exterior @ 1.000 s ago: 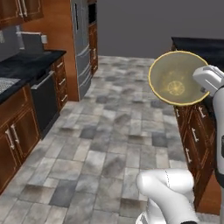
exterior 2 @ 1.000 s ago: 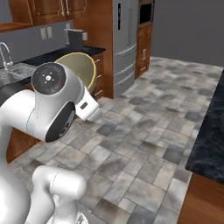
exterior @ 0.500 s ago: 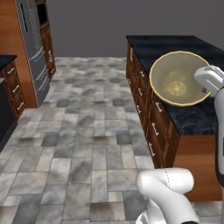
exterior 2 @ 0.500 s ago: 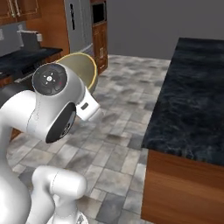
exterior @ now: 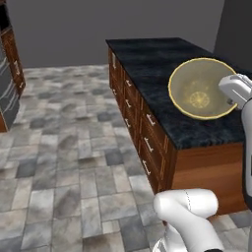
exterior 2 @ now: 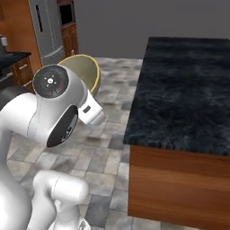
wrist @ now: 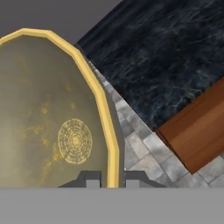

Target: Pick up the bowls from the cabinet and place each bowl in front of a stool on the dining counter.

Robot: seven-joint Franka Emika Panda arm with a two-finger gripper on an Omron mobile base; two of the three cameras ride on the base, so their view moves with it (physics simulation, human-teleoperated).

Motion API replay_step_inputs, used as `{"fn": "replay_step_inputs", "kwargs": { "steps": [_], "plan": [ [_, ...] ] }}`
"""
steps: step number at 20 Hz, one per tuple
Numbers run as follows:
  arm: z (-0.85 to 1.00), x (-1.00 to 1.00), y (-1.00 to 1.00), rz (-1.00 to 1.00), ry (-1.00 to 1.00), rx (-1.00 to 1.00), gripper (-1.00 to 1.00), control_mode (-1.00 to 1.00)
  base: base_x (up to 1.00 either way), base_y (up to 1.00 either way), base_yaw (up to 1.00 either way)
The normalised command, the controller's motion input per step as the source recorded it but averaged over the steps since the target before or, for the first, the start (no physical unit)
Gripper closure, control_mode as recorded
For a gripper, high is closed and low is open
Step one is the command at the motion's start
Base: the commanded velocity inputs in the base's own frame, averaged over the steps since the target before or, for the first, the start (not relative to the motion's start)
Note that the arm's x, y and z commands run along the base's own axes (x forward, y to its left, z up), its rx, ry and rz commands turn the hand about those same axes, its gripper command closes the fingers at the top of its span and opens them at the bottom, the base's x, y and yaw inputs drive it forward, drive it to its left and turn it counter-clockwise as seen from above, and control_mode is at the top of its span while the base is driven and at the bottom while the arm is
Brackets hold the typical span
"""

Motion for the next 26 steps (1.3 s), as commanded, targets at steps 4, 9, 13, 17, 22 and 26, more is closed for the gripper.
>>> {"fn": "replay_step_inputs", "kwargs": {
  "steps": [4, 9, 13, 17, 22, 26],
  "plan": [
    [0.0, 0.0, 0.0, 0.0, 0.0, 0.0, 1.0, 1.0, 0.0, -0.06, -0.31],
    [0.0, 0.0, 0.0, 0.0, 0.0, 0.0, 1.0, 1.0, 0.0, -0.31, -0.29],
    [0.0, 0.0, 0.0, 0.0, 0.0, 0.0, 1.0, 1.0, 0.0, -0.56, -0.25],
    [0.0, 0.0, 0.0, 0.0, 0.0, 0.0, 1.0, 1.0, 0.0, -0.29, -0.26],
    [0.0, 0.0, 0.0, 0.0, 0.0, 0.0, 1.0, 1.0, 0.0, 0.08, -0.27],
    [0.0, 0.0, 0.0, 0.0, 0.0, 0.0, 1.0, 1.0, 0.0, 0.53, -0.25]
  ]
}}
